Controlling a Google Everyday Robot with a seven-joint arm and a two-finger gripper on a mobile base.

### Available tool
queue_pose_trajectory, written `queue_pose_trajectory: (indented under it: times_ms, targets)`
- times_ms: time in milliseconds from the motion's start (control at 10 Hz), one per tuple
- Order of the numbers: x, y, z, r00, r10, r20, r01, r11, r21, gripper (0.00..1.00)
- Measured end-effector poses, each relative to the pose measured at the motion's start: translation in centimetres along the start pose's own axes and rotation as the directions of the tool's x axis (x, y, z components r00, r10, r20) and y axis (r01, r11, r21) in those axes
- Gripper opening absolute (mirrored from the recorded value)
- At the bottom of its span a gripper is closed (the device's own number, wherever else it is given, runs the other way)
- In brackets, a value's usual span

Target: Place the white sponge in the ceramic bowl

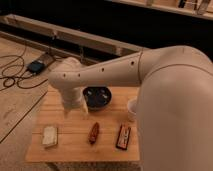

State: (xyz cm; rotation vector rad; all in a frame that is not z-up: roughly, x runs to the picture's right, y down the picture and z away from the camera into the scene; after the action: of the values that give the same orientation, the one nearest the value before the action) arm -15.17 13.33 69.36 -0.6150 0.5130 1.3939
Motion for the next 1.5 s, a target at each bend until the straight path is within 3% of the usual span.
queue_pose_trajectory:
  times_ms: [400,700,1100,1500]
  targets:
    - [2.6,8.4,1.8,0.994,-0.093,0.055,0.095,0.994,-0.044,0.65]
    - [3.4,13.1,3.9,0.982,-0.164,0.091,0.171,0.983,-0.068,0.65]
    - [3.4,16.9,8.0,0.96,-0.261,0.105,0.267,0.962,-0.049,0.65]
    - [2.2,18.3,11.4,0.952,-0.295,0.085,0.297,0.955,-0.012,0.65]
